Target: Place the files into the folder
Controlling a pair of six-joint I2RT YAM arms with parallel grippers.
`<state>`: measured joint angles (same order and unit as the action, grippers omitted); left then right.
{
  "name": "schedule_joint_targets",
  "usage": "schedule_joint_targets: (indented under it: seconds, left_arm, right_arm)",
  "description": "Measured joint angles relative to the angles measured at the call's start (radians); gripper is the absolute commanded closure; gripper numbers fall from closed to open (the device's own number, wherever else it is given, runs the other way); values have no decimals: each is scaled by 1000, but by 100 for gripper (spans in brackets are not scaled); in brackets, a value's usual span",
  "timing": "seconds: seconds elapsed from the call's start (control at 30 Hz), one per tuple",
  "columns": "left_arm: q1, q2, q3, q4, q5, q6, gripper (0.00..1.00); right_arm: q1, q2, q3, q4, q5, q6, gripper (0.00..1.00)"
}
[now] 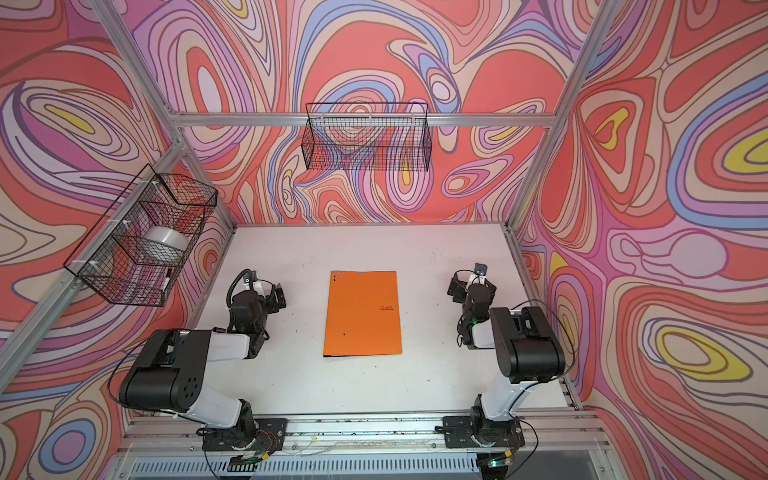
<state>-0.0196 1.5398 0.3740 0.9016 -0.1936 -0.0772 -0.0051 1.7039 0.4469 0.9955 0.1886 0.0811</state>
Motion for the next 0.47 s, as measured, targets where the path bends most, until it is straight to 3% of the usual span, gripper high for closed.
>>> schedule_joint_targets:
  seconds: [0.47]
  left_arm:
    - [-21,1,-4,-16,11,33,0]
  right_arm:
    - [5,18,42,-48,-35,-21,2]
